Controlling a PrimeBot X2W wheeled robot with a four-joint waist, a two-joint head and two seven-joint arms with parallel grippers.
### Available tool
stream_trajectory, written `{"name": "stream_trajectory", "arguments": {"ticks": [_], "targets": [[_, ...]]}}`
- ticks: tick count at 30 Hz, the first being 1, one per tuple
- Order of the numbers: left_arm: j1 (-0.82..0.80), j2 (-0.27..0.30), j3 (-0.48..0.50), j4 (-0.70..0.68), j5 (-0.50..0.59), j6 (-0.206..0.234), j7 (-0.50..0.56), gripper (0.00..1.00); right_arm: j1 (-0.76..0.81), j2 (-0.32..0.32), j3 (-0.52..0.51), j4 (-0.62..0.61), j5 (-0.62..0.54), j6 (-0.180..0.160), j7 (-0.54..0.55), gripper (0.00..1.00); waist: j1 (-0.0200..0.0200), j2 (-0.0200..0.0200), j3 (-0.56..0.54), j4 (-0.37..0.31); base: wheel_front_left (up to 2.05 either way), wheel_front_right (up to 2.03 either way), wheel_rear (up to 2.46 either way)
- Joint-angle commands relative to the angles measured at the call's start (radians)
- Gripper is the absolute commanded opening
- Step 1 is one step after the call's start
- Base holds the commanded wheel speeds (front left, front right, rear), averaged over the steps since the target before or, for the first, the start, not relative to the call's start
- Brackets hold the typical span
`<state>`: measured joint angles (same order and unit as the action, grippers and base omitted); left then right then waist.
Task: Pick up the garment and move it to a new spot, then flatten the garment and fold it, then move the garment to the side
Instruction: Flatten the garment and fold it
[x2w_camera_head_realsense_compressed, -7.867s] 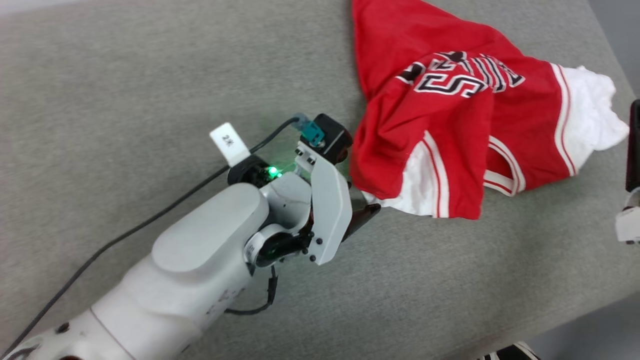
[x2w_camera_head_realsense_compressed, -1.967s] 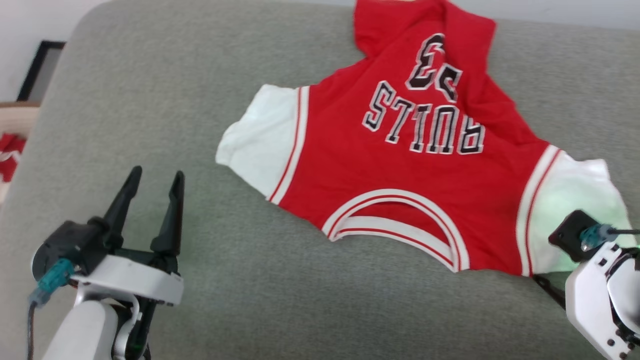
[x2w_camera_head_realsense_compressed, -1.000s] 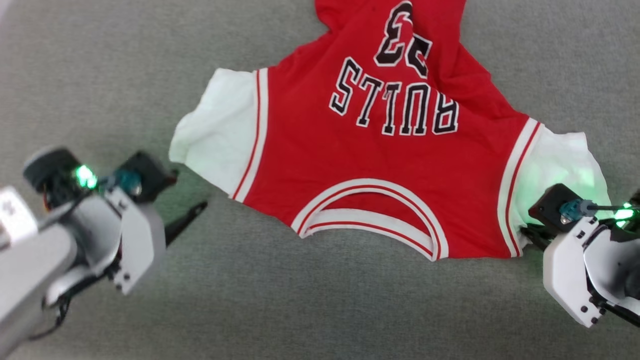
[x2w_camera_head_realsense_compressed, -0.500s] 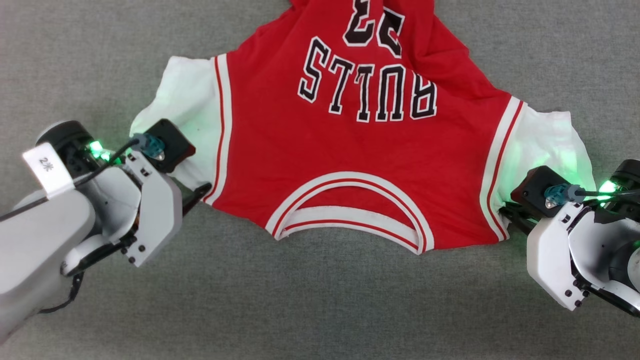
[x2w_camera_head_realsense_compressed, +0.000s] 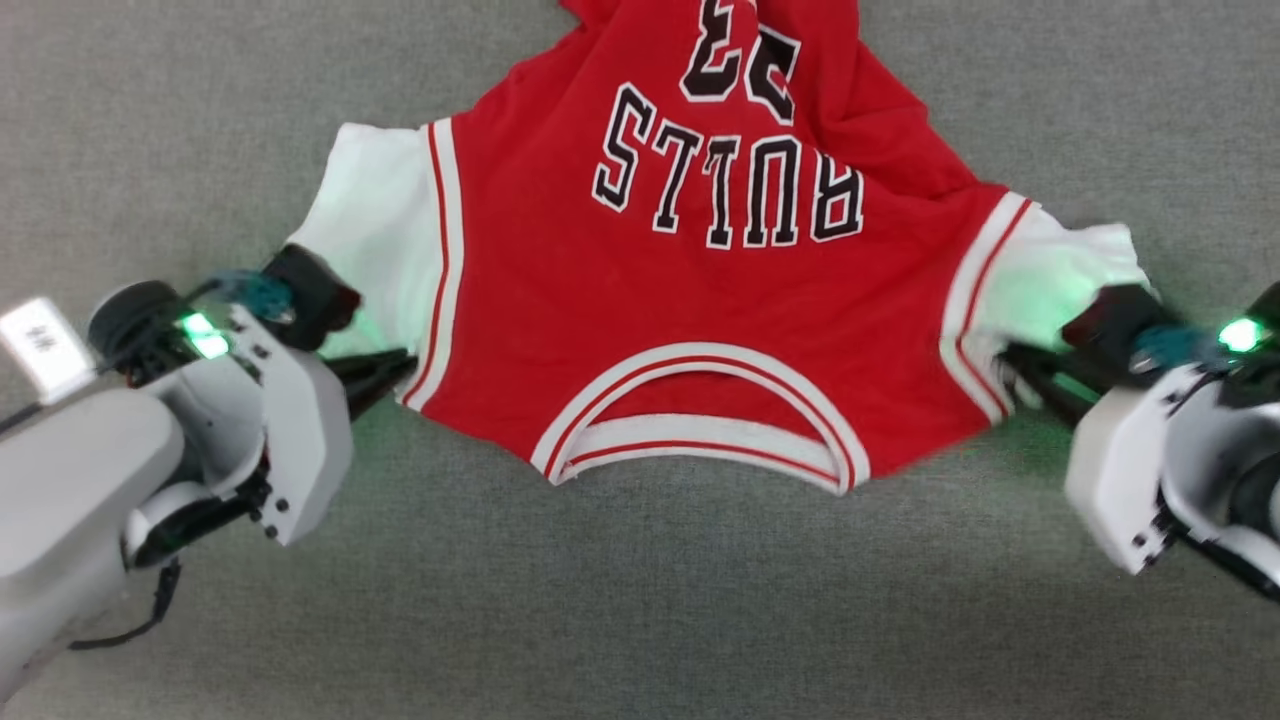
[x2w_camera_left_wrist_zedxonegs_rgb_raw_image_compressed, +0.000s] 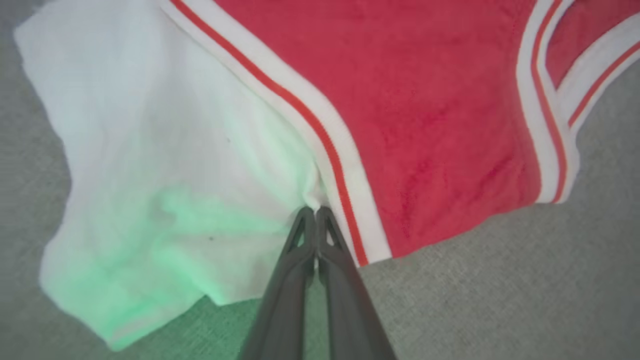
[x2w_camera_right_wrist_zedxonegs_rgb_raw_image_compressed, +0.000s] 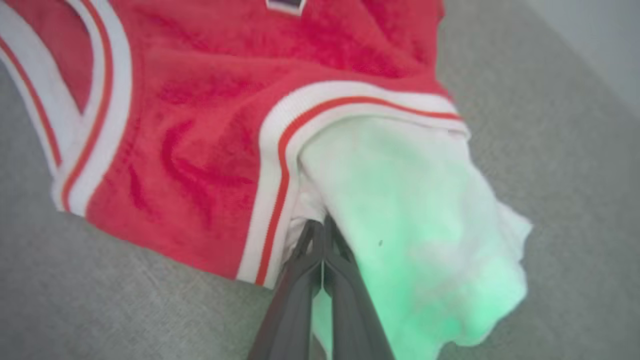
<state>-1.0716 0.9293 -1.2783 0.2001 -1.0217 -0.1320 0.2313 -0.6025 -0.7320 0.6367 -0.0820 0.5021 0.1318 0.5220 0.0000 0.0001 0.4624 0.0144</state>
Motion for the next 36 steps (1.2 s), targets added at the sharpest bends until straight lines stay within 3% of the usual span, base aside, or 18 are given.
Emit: {"name": "stream_trajectory", "arguments": {"ticks": [1, 9, 13, 17, 25, 30, 31, 36], "targets": [[-0.004, 0.005, -0.002, 0.017, -0.019, 0.003, -0.043, 0.00, 0.019, 0.006, -0.035, -0.011, 0.010, -0.002, -0.027, 0.00, 0.0000, -0.0001, -0.014, -0.001, 0.00, 0.00, 0.00], [0.012, 0.050, 0.041, -0.044, -0.262, 0.003, -0.351, 0.00, 0.133, 0.036, -0.272, -0.148, 0.018, -0.002, -0.093, 0.00, 0.0000, -0.0001, -0.062, 0.007, 0.00, 0.00, 0.00], [0.017, 0.063, 0.054, -0.097, -0.334, 0.003, -0.427, 0.00, 0.172, 0.063, -0.372, -0.222, 0.035, -0.002, -0.088, 0.00, 0.0000, -0.0001, -0.060, 0.010, 0.00, 0.00, 0.00], [-0.012, 0.034, 0.070, -0.059, -0.371, 0.003, -0.456, 0.00, 0.134, 0.118, -0.412, -0.210, 0.050, -0.002, -0.090, 0.00, 0.0000, -0.0001, -0.034, 0.007, 0.00, 0.00, 0.00], [-0.225, -0.092, 0.163, 0.140, -0.460, 0.002, -0.429, 0.00, -0.232, 0.269, -0.407, 0.017, -0.042, -0.002, -0.126, 0.00, 0.0000, -0.0001, 0.054, -0.012, 0.00, 0.00, 0.00], [-0.483, -0.199, 0.215, 0.361, -0.402, 0.002, -0.410, 0.00, -0.566, 0.394, -0.470, 0.217, -0.151, -0.002, -0.210, 0.00, 0.0000, -0.0001, 0.099, -0.029, 0.00, 0.00, 0.00], [-0.483, -0.199, 0.215, 0.361, -0.402, 0.002, -0.410, 0.00, -0.566, 0.394, -0.470, 0.217, -0.151, -0.002, -0.210, 0.00, 0.0000, -0.0001, 0.099, -0.029, 0.00, 0.00, 0.00], [-0.756, -0.288, 0.261, 0.562, -0.318, 0.006, -0.445, 0.00, -0.869, 0.511, -0.582, 0.411, -0.295, -0.002, -0.364, 0.00, 0.0000, -0.0001, 0.124, -0.053, 0.00, 0.00, 0.00]]}}
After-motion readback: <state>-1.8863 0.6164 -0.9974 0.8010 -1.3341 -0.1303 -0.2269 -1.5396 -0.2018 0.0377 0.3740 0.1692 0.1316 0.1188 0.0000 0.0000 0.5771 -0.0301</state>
